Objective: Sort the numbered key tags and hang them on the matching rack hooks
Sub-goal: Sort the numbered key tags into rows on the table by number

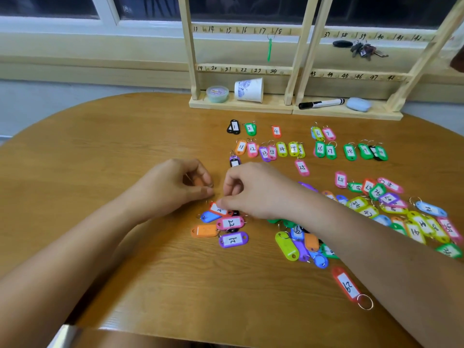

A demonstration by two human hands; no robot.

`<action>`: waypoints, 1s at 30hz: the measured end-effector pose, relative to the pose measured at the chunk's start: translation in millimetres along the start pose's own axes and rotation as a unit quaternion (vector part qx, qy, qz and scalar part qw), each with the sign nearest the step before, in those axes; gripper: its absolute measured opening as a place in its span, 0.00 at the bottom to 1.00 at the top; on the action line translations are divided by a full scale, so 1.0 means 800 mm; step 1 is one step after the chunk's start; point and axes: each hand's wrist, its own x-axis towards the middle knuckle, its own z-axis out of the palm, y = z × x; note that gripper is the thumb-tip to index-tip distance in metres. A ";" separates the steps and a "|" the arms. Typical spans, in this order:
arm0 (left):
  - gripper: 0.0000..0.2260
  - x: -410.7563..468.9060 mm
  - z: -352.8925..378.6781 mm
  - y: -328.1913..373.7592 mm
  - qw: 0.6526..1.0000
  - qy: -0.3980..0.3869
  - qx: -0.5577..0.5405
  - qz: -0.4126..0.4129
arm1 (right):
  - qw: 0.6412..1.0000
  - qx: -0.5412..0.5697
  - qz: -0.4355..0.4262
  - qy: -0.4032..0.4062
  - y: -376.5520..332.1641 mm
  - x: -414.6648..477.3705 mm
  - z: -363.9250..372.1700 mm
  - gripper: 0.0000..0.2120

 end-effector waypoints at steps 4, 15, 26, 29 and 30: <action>0.02 -0.031 0.001 -0.009 1.000 0.003 -0.001 0.010 | 0.999 -0.042 0.008 -0.014 -0.011 0.003 0.006 0.15; 0.08 -0.059 0.014 -0.008 0.990 0.022 0.068 0.120 | 0.999 -0.016 0.023 -0.042 -0.012 0.008 0.003 0.09; 0.10 -0.053 0.011 0.002 0.953 0.041 0.213 0.213 | 0.997 0.080 0.017 -0.012 0.012 -0.009 -0.014 0.11; 0.11 -0.050 0.008 0.003 0.946 0.035 0.225 0.229 | 0.999 0.005 0.011 -0.034 0.006 -0.006 -0.001 0.15; 0.09 -0.049 0.009 0.003 0.941 0.037 0.238 0.235 | 0.999 -0.007 0.007 -0.038 0.004 -0.004 0.001 0.14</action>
